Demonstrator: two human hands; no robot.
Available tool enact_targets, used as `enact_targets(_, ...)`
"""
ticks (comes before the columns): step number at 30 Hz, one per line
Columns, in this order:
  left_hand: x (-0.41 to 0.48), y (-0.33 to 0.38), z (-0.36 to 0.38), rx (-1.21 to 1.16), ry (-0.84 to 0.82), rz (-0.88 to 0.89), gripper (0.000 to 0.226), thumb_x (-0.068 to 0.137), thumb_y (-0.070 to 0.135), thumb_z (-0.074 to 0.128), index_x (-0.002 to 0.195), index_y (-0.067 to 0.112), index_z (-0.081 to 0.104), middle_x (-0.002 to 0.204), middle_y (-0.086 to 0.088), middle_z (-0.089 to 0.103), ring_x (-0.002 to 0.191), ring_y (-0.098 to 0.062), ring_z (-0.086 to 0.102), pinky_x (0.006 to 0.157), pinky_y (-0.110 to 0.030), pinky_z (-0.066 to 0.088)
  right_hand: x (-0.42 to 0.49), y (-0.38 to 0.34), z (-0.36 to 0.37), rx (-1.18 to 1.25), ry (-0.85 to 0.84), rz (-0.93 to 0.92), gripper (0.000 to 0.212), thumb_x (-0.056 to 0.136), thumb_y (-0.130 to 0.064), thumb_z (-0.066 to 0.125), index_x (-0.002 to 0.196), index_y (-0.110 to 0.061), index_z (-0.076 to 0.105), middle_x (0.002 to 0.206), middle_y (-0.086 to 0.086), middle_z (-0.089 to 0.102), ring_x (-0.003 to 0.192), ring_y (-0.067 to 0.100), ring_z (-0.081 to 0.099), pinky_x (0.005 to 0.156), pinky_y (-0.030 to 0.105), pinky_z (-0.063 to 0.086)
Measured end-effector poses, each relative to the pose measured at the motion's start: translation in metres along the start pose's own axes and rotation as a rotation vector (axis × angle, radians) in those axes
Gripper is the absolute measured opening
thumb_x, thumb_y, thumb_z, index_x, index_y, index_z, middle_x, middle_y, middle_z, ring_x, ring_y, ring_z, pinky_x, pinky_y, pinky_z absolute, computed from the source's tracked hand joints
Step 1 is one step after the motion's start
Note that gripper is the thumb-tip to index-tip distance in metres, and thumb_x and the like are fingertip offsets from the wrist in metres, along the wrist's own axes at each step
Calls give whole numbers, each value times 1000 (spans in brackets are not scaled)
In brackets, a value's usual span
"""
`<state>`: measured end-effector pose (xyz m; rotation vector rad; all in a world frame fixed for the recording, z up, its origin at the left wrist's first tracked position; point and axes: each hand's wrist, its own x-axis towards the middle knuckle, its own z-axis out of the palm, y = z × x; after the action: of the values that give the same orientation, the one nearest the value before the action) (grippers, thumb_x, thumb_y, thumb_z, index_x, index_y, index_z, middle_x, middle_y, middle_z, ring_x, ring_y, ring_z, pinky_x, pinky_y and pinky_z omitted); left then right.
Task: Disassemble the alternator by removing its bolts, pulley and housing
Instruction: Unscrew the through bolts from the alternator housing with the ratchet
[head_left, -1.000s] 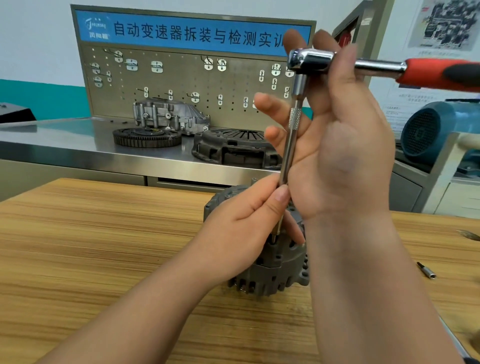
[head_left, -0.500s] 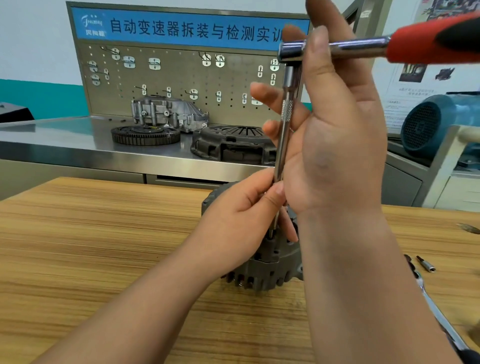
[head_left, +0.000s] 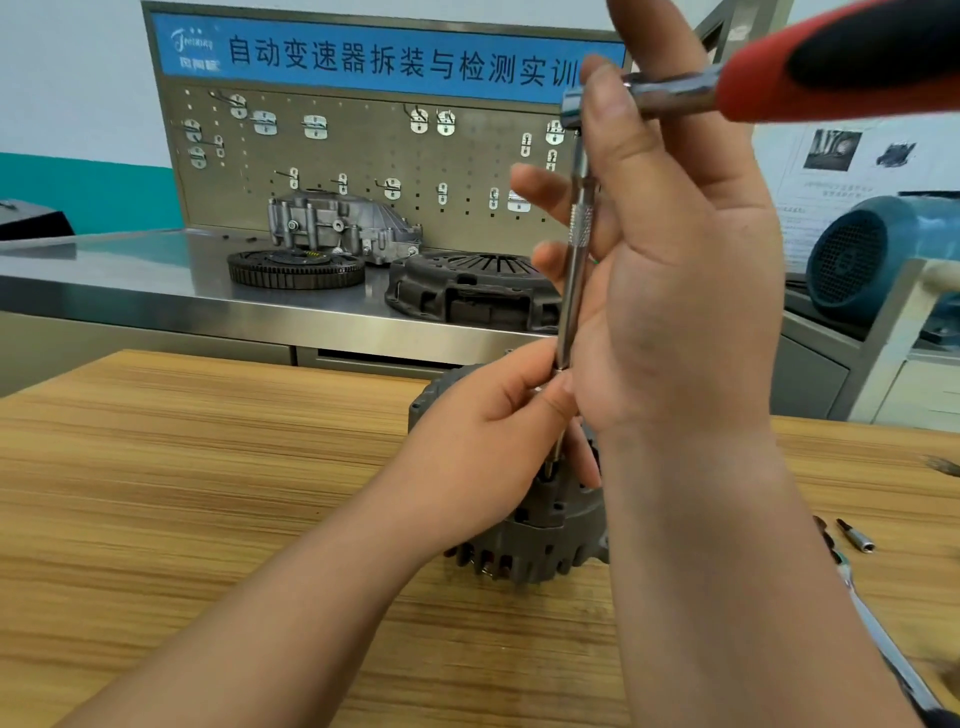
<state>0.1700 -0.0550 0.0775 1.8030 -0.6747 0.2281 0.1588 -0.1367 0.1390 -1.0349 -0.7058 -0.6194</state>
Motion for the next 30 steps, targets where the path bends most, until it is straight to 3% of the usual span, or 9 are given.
enact_targets(3,-1,-2,0,14,4,-5,22,101,35,43,99,35,65,88,4,74,87,-22,65,83,-51,51,0,0,0,18,3,3,18,96,-14,53,104,-27,61,105,-6,62,73,17,65,52,17,42)
enact_targets(7,-3,-4,-1,-8,-21,-8,29,93,49,38,108,41,61,100,8,73,99,-12,65,94,-50,49,2,-1,-3,119,32,110,26,103,-26,39,122,-21,57,132,5,59,65,14,66,49,18,42)
enact_targets(9,-4,-4,-1,-17,-26,0,28,91,51,37,108,47,59,103,10,73,103,-8,63,97,-48,47,5,-2,-6,173,59,170,30,104,-32,35,120,-17,56,127,6,64,60,15,65,48,20,42)
enact_targets(12,-3,-4,-1,-12,-22,23,28,91,48,37,104,41,61,95,6,74,96,-11,65,92,-45,49,5,-1,-8,201,76,202,30,104,-34,34,118,-17,55,112,4,70,56,14,64,48,20,42)
enact_targets(15,-1,-4,-2,14,-7,16,30,91,46,38,99,31,63,86,4,74,86,-15,65,81,-40,50,2,1,-4,137,68,130,21,103,-26,41,117,-21,56,127,8,61,60,14,64,47,19,41)
enact_targets(19,-1,-1,-1,38,6,-8,24,101,35,43,92,32,65,79,5,73,77,-11,66,81,-44,52,0,1,-1,23,3,-14,16,97,-14,52,108,-23,59,106,-1,61,70,16,64,51,17,42)
enact_targets(23,-2,-1,0,48,7,-10,23,99,42,42,91,36,63,78,8,72,79,-18,64,80,-49,53,0,0,-1,34,-7,4,15,99,-15,49,109,-22,59,113,0,62,69,15,65,50,17,42)
enact_targets(27,-4,-3,2,58,21,-16,30,87,55,36,99,41,60,82,14,72,80,-10,65,83,-49,53,3,-1,-5,106,36,103,24,105,-28,36,115,-20,56,130,5,62,61,15,65,47,19,40)
enact_targets(30,-4,-4,2,59,17,-3,28,88,54,36,104,45,57,84,17,71,81,-4,63,86,-48,52,5,-1,-7,161,51,167,30,105,-34,33,114,-17,56,119,6,68,54,15,63,47,21,39)
